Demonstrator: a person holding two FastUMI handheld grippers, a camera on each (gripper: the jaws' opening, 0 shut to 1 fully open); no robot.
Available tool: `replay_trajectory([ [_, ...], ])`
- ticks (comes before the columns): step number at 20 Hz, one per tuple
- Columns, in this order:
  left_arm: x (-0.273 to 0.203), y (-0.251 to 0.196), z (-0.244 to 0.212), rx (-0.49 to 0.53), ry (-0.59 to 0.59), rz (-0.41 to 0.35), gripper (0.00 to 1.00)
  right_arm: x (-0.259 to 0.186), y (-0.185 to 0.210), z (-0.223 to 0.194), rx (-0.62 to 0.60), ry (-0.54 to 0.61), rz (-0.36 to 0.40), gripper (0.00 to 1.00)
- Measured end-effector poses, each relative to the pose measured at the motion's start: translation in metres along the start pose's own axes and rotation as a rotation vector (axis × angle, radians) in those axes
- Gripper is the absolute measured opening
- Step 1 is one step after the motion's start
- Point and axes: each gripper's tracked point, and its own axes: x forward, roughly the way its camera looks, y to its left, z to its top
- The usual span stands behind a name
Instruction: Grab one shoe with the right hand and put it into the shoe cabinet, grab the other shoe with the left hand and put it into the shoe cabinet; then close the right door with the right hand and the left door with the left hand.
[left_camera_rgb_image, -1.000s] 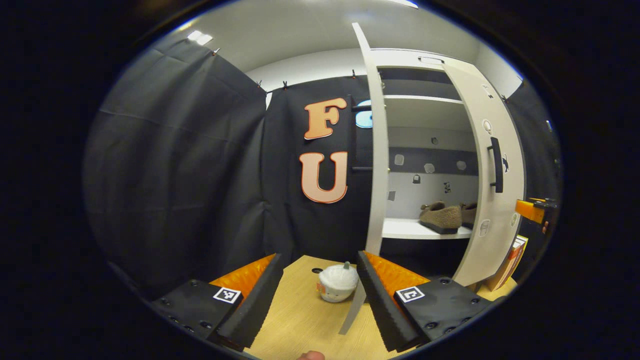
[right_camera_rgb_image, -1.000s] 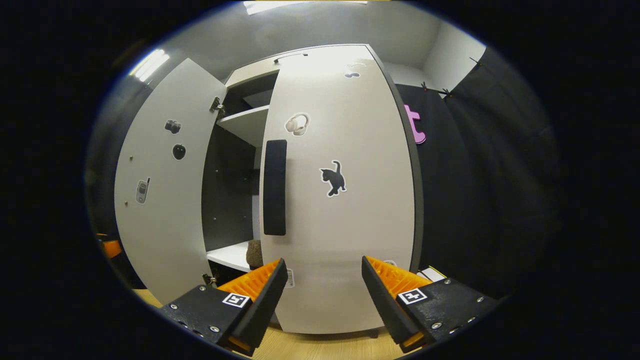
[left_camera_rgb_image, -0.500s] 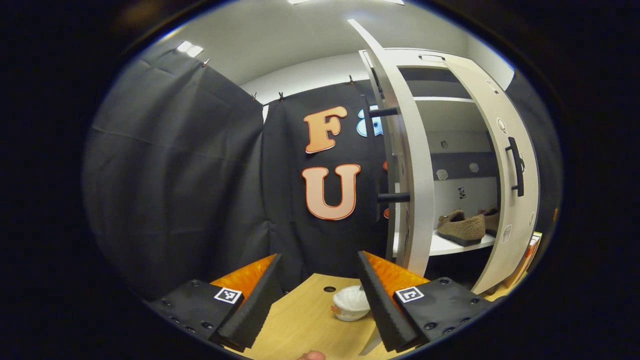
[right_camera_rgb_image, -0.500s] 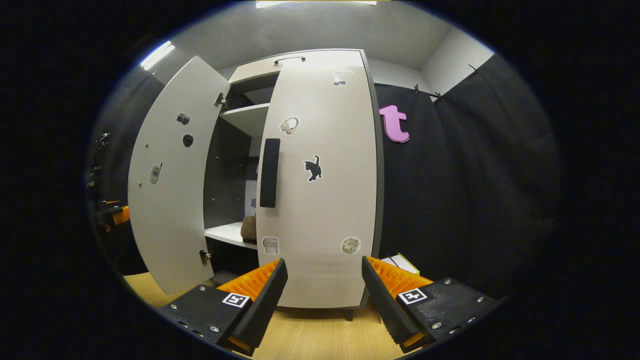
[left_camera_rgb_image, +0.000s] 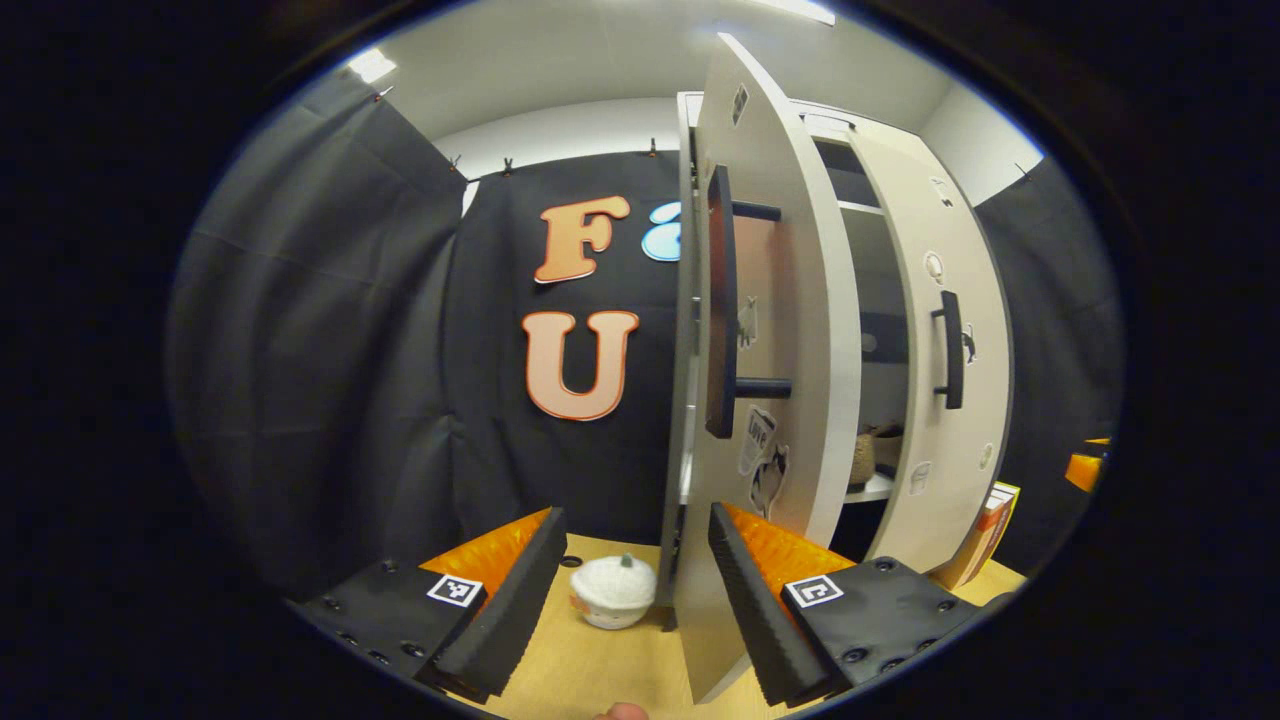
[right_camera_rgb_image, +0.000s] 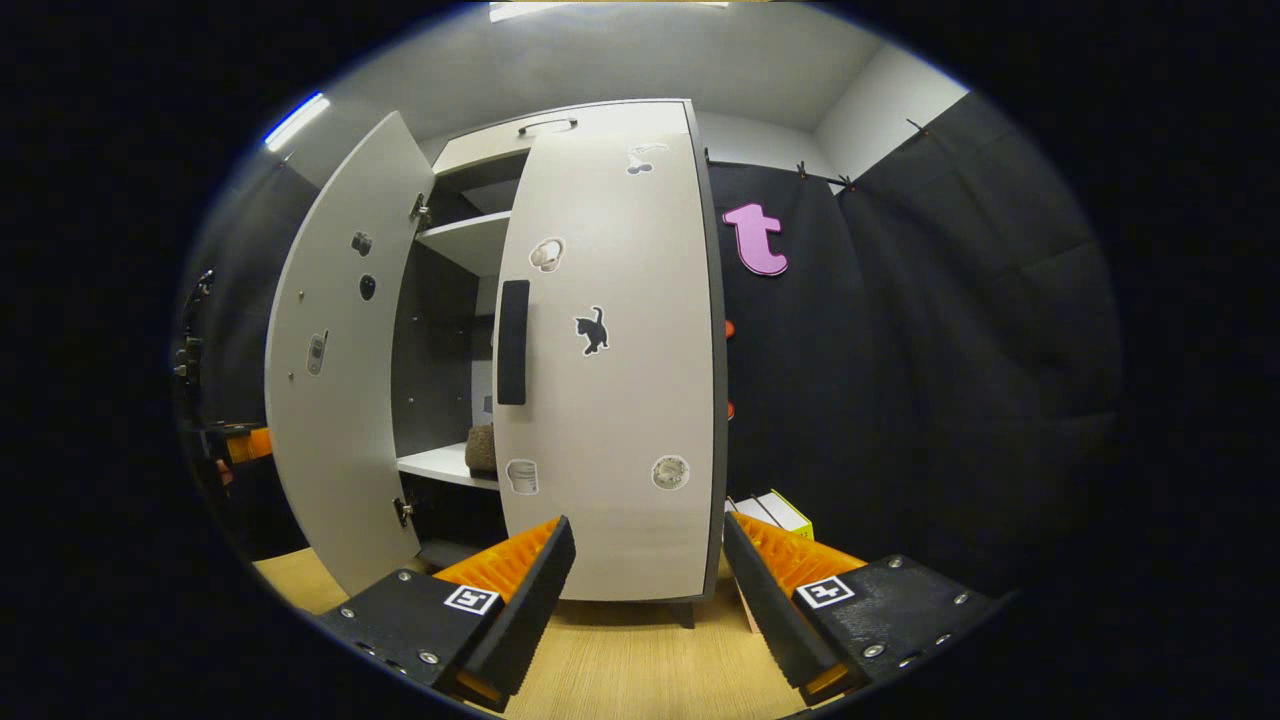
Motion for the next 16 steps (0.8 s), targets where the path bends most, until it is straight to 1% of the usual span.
replay_trajectory([
  [1, 0.003, -0.013, 0.0, 0.006, -0.006, -0.018, 0.89, -0.001, -0.003, 0.001, -0.003, -0.002, -0.006, 0.92],
  [2, 0.007, -0.023, -0.001, 0.006, -0.009, -0.032, 0.9, -0.014, -0.011, 0.002, -0.005, -0.004, -0.013, 0.92],
  [5, 0.017, -0.048, -0.005, -0.018, -0.003, -0.066, 0.9, -0.016, -0.021, 0.005, -0.009, -0.008, -0.036, 0.92],
  [6, 0.021, -0.054, -0.007, -0.025, 0.0, -0.076, 0.94, -0.018, -0.025, 0.004, -0.009, -0.006, -0.044, 0.92],
  [7, 0.024, -0.062, -0.008, -0.031, 0.002, -0.089, 0.9, -0.018, -0.027, 0.004, -0.008, -0.005, -0.051, 0.92],
  [10, 0.034, -0.084, -0.009, -0.025, 0.009, -0.139, 0.9, -0.018, -0.031, 0.006, -0.009, -0.009, -0.063, 0.92],
  [12, 0.039, -0.094, -0.011, -0.017, 0.008, -0.142, 0.94, -0.018, -0.032, 0.006, -0.008, -0.008, -0.065, 0.92],
  [16, 0.051, -0.116, -0.015, -0.033, 0.003, -0.168, 0.94, -0.02, -0.039, 0.007, -0.013, -0.008, -0.082, 0.92],
])
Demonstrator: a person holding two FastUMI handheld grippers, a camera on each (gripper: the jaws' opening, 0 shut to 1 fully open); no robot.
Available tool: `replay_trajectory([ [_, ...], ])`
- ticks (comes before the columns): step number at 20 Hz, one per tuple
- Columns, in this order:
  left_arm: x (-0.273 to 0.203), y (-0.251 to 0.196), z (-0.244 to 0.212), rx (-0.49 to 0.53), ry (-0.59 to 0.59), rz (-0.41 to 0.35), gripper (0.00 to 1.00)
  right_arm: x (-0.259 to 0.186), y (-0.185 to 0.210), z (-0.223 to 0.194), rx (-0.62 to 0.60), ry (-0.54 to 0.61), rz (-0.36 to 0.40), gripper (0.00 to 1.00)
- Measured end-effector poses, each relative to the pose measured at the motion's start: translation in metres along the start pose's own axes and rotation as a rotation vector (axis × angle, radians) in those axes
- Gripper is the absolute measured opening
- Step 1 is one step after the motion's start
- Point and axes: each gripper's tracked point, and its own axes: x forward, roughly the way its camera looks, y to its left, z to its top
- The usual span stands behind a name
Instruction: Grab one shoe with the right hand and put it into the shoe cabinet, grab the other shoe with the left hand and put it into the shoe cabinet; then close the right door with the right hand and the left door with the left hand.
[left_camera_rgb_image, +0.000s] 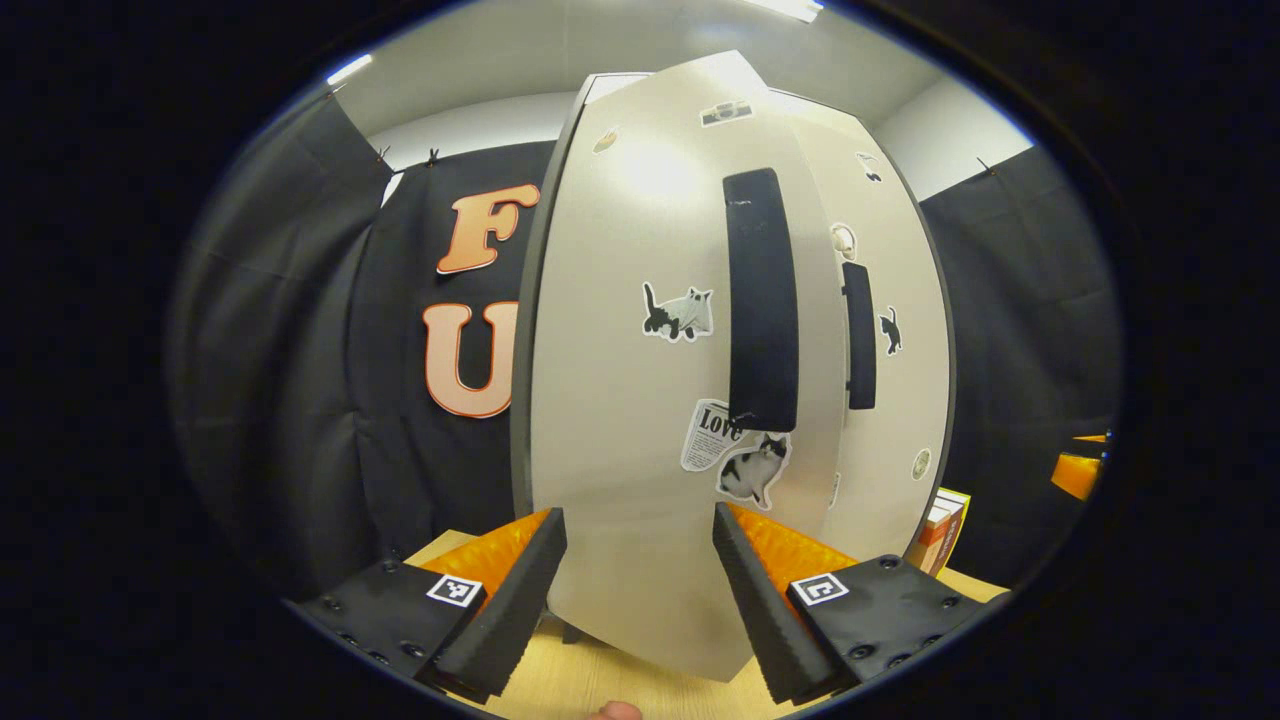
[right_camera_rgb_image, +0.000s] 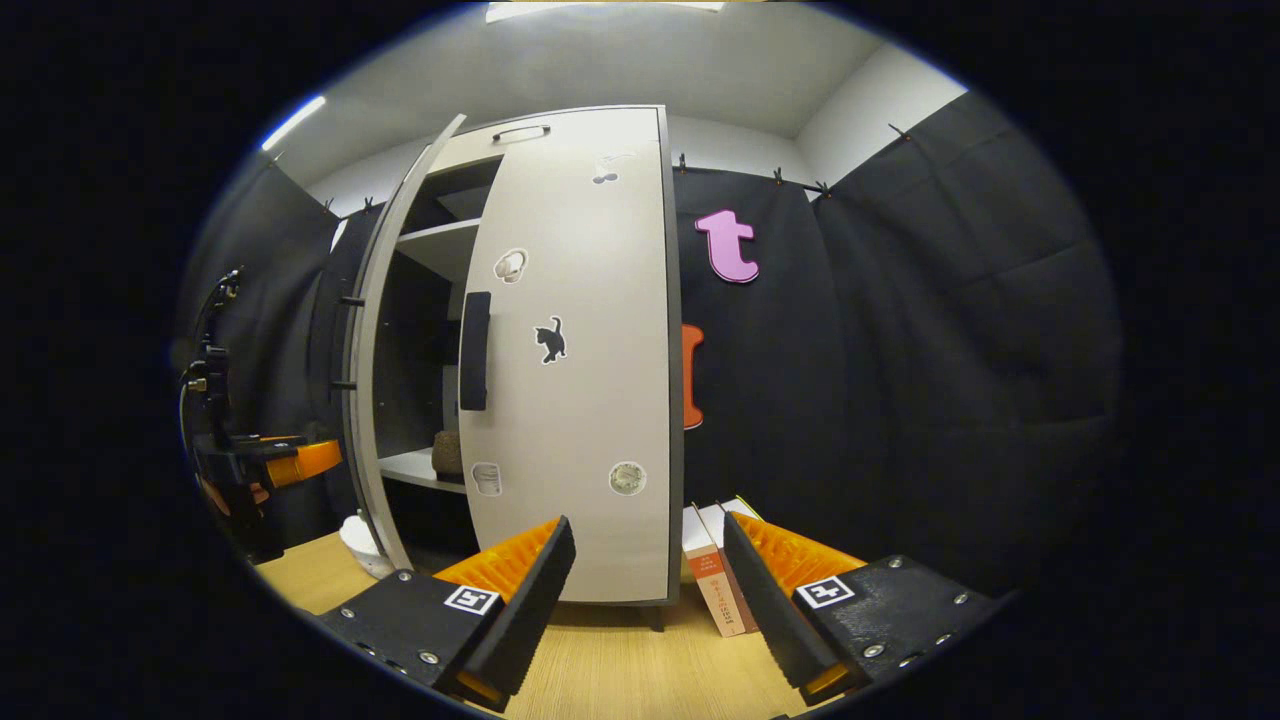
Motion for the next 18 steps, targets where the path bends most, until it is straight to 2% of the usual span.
replay_trajectory([
  [3, 0.015, -0.016, -0.005, -0.019, 0.002, -0.02, 0.94, -0.001, -0.007, 0.002, 0.0, -0.002, -0.014, 0.92],
  [4, 0.02, -0.022, -0.005, -0.019, -0.003, -0.025, 0.96, -0.002, -0.011, 0.003, -0.002, -0.005, -0.021, 0.92],
  [9, 0.043, -0.041, -0.009, 0.0, -0.005, -0.041, 0.94, -0.006, -0.025, 0.007, -0.01, -0.014, -0.049, 0.92],
  [11, 0.048, -0.042, -0.01, 0.0, -0.011, -0.035, 0.96, -0.008, -0.03, 0.007, -0.011, -0.013, -0.06, 0.92],
  [12, 0.047, -0.043, -0.01, -0.001, -0.012, -0.033, 0.94, -0.009, -0.033, 0.008, -0.013, -0.012, -0.066, 0.92],
  [16, 0.052, -0.046, -0.011, 0.022, -0.009, -0.032, 0.94, -0.01, -0.043, 0.009, -0.017, -0.015, -0.085, 0.92],
  [17, 0.053, -0.046, -0.011, 0.032, -0.014, -0.027, 0.96, -0.011, -0.044, 0.009, -0.017, -0.016, -0.09, 0.92],
  [18, 0.053, -0.047, -0.011, 0.04, -0.017, -0.023, 0.94, -0.01, -0.047, 0.01, -0.018, -0.017, -0.093, 0.92],
])
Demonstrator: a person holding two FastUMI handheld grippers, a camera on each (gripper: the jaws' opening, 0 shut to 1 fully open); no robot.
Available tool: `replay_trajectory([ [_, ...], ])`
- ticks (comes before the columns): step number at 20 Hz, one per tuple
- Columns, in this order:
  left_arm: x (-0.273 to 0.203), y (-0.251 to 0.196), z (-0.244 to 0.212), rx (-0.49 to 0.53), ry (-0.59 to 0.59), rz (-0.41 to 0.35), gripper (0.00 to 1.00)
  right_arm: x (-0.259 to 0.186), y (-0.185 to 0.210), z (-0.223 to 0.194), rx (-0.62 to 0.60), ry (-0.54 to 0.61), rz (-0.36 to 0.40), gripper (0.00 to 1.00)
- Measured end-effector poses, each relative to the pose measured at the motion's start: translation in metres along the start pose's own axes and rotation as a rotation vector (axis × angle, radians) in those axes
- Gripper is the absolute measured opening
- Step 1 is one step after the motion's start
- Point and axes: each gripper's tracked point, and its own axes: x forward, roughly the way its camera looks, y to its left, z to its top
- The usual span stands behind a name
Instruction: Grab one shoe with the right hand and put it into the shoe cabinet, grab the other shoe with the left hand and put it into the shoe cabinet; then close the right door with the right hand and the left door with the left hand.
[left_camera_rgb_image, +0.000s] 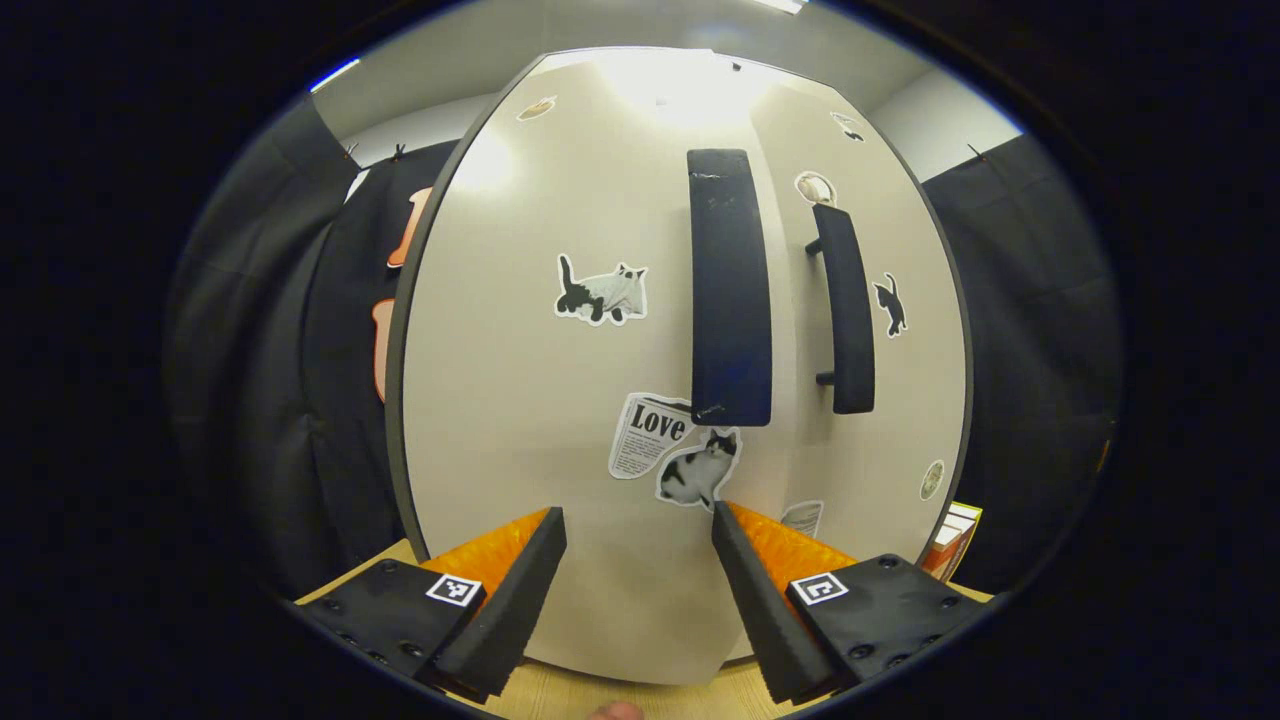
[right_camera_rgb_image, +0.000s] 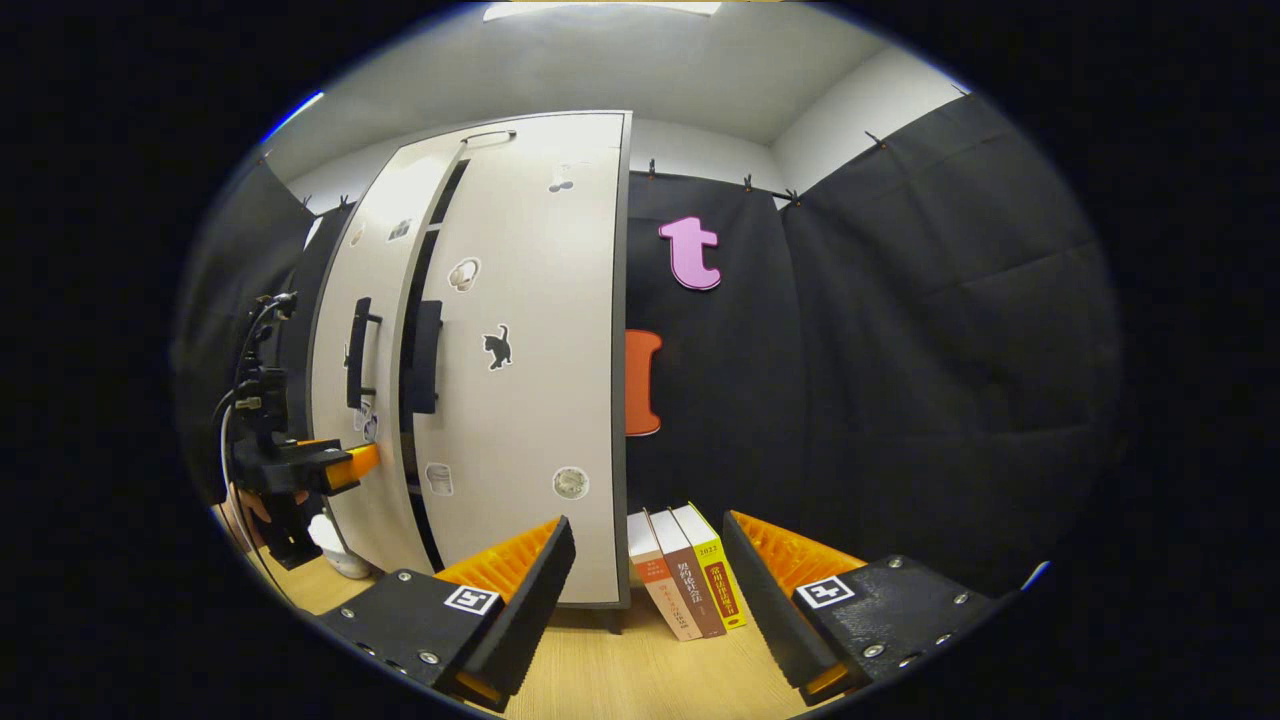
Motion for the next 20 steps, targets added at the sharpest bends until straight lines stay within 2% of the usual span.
replay_trajectory([
  [1, 0.001, 0.0, 0.0, 0.007, -0.002, 0.005, 0.96, 0.0, -0.002, 0.0, 0.0, 0.001, -0.003, 0.92],
  [4, 0.004, -0.009, -0.004, 0.002, 0.012, -0.012, 0.96, 0.003, -0.004, 0.001, 0.004, -0.001, -0.006, 0.92],
  [9, -0.005, -0.01, -0.004, -0.022, 0.016, 0.003, 0.94, 0.005, -0.002, 0.003, -0.008, -0.007, 0.007, 0.92],
  [15, -0.072, -0.003, 0.032, -0.027, -0.032, -0.001, 0.96, 0.006, 0.015, -0.004, 0.005, 0.004, 0.051, 0.92],
  [20, -0.139, 0.016, 0.06, -0.052, -0.08, 0.044, 0.96, 0.004, 0.039, -0.012, 0.046, 0.01, 0.112, 0.92],
])
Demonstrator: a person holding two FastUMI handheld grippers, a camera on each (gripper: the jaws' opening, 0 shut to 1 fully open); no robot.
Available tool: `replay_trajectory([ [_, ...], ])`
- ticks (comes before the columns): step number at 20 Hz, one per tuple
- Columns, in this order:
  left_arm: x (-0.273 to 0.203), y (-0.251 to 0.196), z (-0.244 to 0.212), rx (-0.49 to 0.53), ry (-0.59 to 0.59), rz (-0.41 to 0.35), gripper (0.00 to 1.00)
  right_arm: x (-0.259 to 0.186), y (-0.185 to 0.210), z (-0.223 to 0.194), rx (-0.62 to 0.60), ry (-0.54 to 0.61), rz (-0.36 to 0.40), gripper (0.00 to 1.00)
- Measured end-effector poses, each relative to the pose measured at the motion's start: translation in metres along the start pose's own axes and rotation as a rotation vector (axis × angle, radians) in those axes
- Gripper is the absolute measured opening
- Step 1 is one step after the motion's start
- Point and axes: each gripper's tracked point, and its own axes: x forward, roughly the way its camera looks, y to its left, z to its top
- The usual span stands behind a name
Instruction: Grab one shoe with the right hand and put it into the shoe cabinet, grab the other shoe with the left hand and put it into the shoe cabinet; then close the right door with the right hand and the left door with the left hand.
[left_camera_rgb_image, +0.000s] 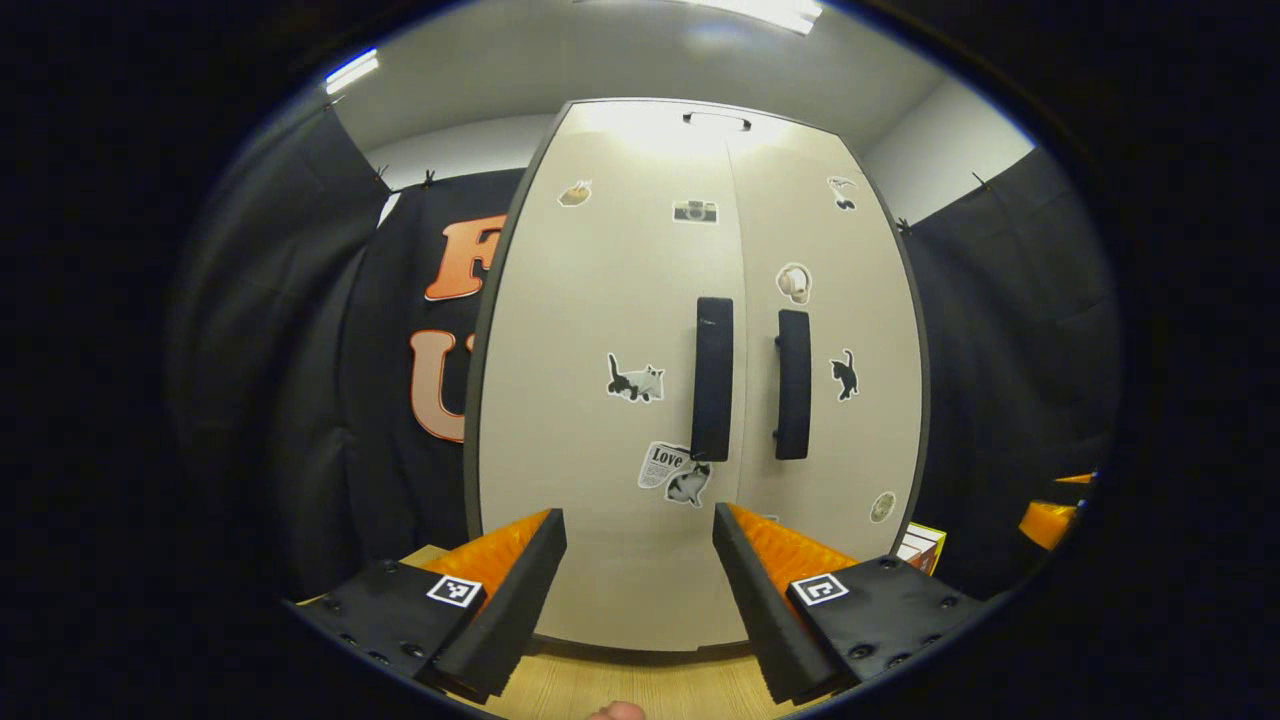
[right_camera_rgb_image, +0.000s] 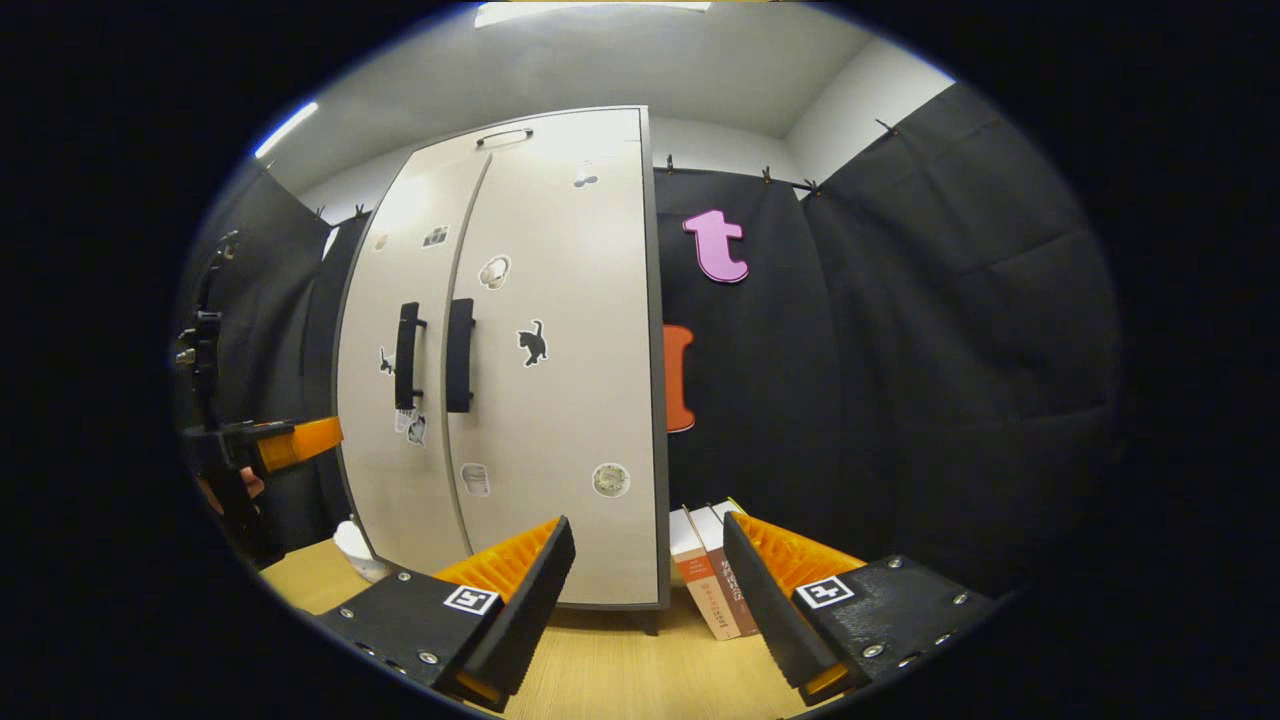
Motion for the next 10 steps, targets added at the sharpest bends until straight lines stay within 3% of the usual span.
replay_trajectory([
  [4, -0.039, 0.015, 0.023, 0.043, -0.018, 0.019, 0.96, -0.003, 0.014, -0.006, 0.004, 0.014, 0.041, 0.93],
  [10, -0.091, 0.024, 0.022, 0.082, -0.024, 0.058, 0.99, -0.017, 0.025, -0.003, 0.033, 0.004, 0.066, 0.92],
])
